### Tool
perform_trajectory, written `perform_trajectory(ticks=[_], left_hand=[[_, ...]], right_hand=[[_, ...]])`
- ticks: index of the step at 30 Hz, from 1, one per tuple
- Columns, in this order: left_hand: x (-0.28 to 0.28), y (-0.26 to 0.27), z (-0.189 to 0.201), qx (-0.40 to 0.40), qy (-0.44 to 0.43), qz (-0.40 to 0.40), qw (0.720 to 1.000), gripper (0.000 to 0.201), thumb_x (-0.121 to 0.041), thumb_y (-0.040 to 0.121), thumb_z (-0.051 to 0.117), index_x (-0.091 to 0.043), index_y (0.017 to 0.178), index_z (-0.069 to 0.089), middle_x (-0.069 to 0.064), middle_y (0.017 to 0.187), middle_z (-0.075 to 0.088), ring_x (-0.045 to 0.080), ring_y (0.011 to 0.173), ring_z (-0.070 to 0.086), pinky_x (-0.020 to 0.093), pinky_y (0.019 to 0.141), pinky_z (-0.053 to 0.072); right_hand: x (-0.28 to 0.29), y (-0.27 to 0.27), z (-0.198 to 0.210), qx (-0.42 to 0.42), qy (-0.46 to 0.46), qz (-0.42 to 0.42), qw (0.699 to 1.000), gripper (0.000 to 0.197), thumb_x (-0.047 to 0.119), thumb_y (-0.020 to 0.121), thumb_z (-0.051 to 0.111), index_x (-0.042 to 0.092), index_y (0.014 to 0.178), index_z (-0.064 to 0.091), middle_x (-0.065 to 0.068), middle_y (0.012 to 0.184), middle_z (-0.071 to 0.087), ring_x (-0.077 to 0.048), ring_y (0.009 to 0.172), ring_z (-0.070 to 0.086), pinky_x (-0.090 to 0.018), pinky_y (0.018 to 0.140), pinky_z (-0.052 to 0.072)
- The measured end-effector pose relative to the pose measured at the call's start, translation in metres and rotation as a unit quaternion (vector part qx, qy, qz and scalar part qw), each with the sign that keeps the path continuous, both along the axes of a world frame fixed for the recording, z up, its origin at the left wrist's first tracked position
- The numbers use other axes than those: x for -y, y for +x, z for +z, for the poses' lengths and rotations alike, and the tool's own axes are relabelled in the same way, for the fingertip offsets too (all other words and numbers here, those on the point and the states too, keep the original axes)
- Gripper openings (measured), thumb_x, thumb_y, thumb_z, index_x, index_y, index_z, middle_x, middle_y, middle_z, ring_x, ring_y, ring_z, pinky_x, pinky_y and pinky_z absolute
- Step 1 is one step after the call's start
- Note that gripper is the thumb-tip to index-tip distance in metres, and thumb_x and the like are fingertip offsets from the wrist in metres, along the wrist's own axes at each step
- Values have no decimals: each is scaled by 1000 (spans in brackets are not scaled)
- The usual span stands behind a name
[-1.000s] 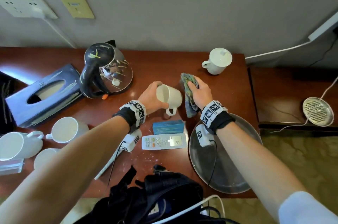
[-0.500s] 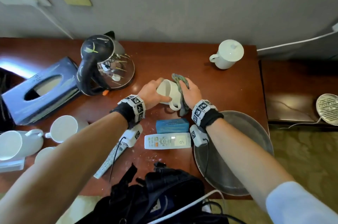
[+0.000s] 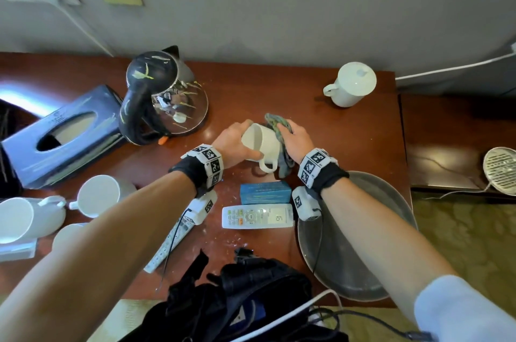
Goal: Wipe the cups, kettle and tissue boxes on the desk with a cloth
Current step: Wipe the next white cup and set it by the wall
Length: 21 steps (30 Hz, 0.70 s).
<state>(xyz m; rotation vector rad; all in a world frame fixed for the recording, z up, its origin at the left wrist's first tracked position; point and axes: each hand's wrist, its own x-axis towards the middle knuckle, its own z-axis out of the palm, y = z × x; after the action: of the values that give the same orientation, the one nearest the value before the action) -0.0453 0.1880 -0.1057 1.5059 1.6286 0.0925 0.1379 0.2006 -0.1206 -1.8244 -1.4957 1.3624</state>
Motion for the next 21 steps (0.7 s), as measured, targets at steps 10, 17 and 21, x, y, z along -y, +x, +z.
perform_trajectory(ticks=[10, 17, 21], left_hand=[[11, -8, -7, 70, -85, 66, 992, 123, -39, 55, 85, -27, 157, 16, 9, 147, 45, 27, 131, 48, 45, 110, 41], [8, 0, 1, 30, -64, 63, 996, 108, -50, 52, 83, -21, 146, 40, 3, 132, 60, 24, 116, 58, 43, 102, 47], [12, 1, 3, -13, -33, 34, 999, 103, -44, 66, 85, -20, 152, 32, 10, 141, 47, 30, 126, 47, 43, 104, 43]], right_hand=[[30, -4, 2, -50, 62, -5, 997, 36, 22, 100, 53, 25, 135, 58, 11, 123, 63, -15, 120, 58, -26, 104, 42], [30, -16, 7, -15, 116, 54, 992, 36, 24, 98, 58, 25, 134, 60, 4, 136, 60, -14, 129, 51, -31, 113, 35], [33, -10, -1, -41, 87, 30, 995, 37, 25, 99, 56, 23, 135, 59, 1, 131, 63, -15, 123, 55, -31, 108, 41]])
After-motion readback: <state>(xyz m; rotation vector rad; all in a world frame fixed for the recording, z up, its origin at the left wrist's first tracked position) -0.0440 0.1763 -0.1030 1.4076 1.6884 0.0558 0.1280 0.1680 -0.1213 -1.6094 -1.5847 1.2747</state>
